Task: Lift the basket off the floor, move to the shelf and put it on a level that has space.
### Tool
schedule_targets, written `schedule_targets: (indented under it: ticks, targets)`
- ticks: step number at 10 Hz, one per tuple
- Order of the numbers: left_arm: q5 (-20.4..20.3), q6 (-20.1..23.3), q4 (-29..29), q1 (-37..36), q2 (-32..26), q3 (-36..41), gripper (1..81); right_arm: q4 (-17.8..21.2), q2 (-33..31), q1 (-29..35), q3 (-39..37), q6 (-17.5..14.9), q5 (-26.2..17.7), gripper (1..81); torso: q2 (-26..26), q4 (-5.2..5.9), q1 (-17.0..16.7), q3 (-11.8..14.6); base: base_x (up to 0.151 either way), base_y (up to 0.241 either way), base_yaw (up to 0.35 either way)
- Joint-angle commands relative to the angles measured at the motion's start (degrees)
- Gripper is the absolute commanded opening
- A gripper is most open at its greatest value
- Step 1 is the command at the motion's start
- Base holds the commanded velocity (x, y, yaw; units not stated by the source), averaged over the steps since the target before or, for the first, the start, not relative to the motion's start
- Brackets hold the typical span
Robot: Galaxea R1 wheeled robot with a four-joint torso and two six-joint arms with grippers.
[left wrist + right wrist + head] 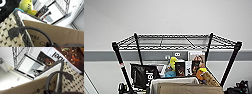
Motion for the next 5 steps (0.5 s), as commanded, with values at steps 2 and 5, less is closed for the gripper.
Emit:
schedule_targets:
  ticks: [2, 5]
  targets:
    - [1.63, 0.14, -6.28, -13.94, -5.40, 6.83, 1.0, 5.02, -4.43, 13.27, 6.46, 0.63, -2.06, 1.0, 0.00, 0.00, 0.00, 0.00, 0.000, 0.000, 0.000]
    - [4.70, 0.14, -11.11, -20.62, -6.90, 7.45, 1.0, 9.77, -6.28, 20.49, 6.90, 0.63, -6.01, 1.0, 0.00, 0.00, 0.00, 0.00, 0.000, 0.000, 0.000]
